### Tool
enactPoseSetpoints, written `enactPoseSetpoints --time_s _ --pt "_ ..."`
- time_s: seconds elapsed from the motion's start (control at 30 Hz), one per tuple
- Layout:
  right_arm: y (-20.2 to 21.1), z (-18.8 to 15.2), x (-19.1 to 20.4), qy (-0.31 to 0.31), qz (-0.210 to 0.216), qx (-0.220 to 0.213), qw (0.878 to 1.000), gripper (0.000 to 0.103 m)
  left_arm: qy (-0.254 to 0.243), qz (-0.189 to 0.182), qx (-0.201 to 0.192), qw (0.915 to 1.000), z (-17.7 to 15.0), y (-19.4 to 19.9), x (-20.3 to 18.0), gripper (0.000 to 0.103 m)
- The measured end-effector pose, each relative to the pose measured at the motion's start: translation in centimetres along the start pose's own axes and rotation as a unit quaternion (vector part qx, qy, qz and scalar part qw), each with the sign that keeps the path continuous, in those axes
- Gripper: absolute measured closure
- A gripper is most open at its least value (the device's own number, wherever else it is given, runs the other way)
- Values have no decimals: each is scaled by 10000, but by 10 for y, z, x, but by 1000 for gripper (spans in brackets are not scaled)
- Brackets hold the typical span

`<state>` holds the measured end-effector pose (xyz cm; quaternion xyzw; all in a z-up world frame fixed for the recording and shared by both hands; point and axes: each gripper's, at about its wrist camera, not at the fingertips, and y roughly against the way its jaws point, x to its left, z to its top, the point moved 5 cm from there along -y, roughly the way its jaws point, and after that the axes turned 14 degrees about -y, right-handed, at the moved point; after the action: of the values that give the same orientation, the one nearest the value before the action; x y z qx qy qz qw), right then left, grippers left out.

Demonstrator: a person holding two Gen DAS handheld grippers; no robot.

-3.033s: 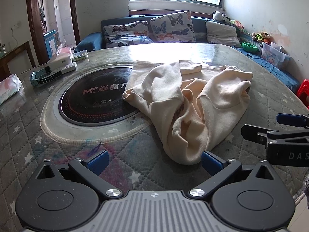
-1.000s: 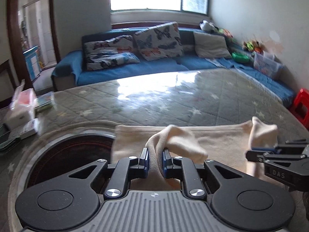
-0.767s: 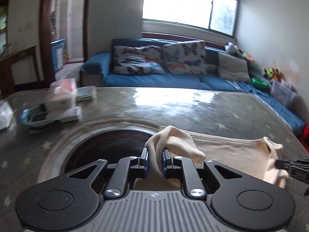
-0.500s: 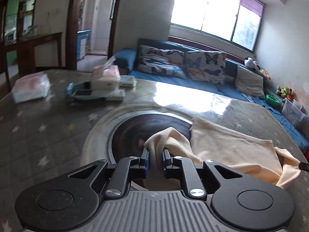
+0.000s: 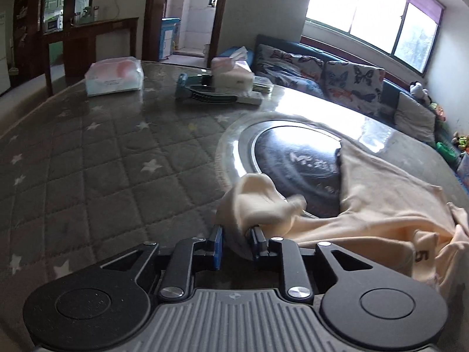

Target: Fold clothes

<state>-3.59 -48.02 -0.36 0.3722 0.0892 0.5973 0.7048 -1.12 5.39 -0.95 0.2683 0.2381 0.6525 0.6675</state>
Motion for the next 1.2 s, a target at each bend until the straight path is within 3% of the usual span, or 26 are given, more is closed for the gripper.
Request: enactPoseSetpoints --time_s 0.07,0.1,0.2,0.37,0.47,0.57,0.73,0.8,0.87,1.1,1.17,1.2 --pt "-8 3 3 -94 95 26 9999 96 -81 106 -102 9999 -2 8 5 71" --pt "-13 4 5 -141 142 40 9998 91 -123 151 -170 9997 -1 12 6 68" --pt "-28 13 10 -164 197 92 9996 79 -312 107 -367 9988 3 25 3 67" --pt "-58 22 32 242 57 64 9997 75 -850 -509 -659 9929 13 37 -39 66" --pt "-75 25 47 621 -65 53 9980 68 -1195 -974 -728 9853 18 36 -76 63" --pt "-91 24 58 1032 -211 41 9944 68 -1492 -1376 -753 9763 21 33 -111 62" --pt "-109 16 61 1420 -500 156 9885 75 -1954 -1855 -815 9596 25 25 -158 61" --pt "-107 15 61 1493 -555 82 9872 94 -2179 -1948 -847 9526 25 20 -174 61" --pt "-99 15 58 1504 -590 -54 9869 100 -2421 -1947 -889 9463 24 15 -186 61" --pt "-59 18 29 1249 -729 -444 9885 101 -2683 -1955 -870 9393 22 -2 -201 63" --pt "-51 17 22 1141 -759 -512 9892 101 -2675 -1998 -833 9389 22 -8 -202 74" --pt "-43 16 12 989 -793 -556 9904 101 -2684 -2049 -815 9377 21 -9 -202 84"
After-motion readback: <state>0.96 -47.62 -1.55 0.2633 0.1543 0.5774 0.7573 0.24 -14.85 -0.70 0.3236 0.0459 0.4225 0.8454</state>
